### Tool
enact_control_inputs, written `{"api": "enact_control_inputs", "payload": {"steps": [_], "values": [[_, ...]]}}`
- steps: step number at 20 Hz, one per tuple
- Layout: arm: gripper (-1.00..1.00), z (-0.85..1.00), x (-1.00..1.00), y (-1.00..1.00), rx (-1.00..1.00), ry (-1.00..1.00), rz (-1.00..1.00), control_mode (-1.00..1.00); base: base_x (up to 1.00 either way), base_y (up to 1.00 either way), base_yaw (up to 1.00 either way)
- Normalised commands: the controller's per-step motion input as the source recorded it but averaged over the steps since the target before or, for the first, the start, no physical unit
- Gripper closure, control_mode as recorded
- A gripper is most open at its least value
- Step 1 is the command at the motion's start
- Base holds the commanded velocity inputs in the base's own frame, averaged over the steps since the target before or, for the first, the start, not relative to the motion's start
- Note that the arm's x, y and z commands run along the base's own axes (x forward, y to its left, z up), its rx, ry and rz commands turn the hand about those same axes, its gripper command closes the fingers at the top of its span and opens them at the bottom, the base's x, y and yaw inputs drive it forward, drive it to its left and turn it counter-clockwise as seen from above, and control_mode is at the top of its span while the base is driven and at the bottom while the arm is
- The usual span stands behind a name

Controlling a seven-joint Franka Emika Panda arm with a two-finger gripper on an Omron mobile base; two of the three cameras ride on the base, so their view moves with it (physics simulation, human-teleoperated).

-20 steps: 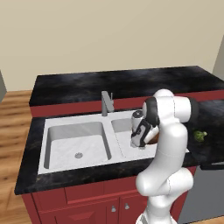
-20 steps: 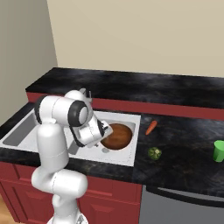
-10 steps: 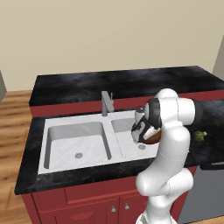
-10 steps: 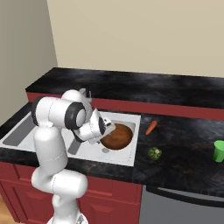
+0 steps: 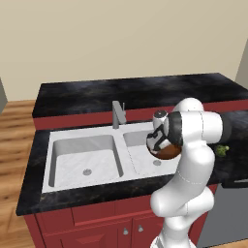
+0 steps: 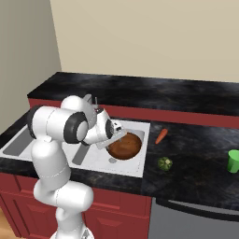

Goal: Remove the broccoli and carrot from the sink. Then move the bowl and cup from the counter to the sink for washing.

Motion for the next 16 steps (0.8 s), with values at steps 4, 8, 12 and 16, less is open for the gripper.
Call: {"api": "enact_control_inputs", "payload": {"steps": [4,8,12,16], "values": [[-1.00,0.32,-0.07,-0.16,0.00,0.05,-0.20,-1.00,0.00,0.00,0.00],[-1.00,0.33,-0.11,-0.19,0.00,0.00,-0.15,-1.00,0.00,0.00,0.00],[-1.00,0.37,-0.15,-0.20,0.00,0.00,-0.14,-1.00,0.00,0.00,0.00],[-1.00,0.36,-0.16,-0.24,0.02,0.00,-0.08,-1.00,0.00,0.00,0.00]]}}
